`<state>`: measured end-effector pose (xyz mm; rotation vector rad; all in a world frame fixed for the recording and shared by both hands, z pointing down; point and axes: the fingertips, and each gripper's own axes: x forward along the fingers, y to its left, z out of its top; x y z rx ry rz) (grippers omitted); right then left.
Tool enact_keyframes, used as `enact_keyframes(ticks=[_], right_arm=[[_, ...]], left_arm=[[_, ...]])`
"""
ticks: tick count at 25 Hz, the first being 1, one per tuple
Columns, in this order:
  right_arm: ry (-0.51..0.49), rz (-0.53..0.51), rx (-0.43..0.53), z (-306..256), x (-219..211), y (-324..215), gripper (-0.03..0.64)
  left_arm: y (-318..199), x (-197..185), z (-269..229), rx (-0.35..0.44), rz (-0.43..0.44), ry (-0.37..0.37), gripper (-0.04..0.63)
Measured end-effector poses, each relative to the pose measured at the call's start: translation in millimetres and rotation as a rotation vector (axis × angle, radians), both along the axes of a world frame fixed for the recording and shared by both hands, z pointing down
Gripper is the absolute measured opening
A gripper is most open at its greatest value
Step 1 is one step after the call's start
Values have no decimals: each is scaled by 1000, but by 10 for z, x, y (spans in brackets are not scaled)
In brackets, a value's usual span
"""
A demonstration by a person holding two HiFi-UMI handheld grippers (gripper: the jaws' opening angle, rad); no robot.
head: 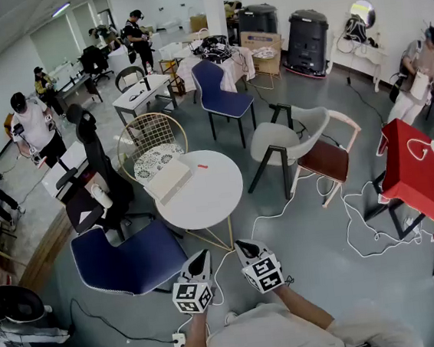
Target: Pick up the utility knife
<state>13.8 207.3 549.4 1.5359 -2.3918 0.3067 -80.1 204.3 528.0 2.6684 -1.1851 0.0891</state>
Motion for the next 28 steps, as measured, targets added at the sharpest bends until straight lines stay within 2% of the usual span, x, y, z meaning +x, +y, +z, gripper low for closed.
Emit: enact_keyframes(ticks=[13, 17, 28], right_arm=[[5, -37, 32, -83, -27, -40, 17], [-21, -58, 36, -95, 15, 18, 17], [-13, -44, 13, 97, 452, 247, 17]], left_arm=[[-11, 79, -143, 32, 2, 4, 12], [36, 132, -135, 22, -7, 12, 12], [227, 321, -12, -2, -53, 8, 12]])
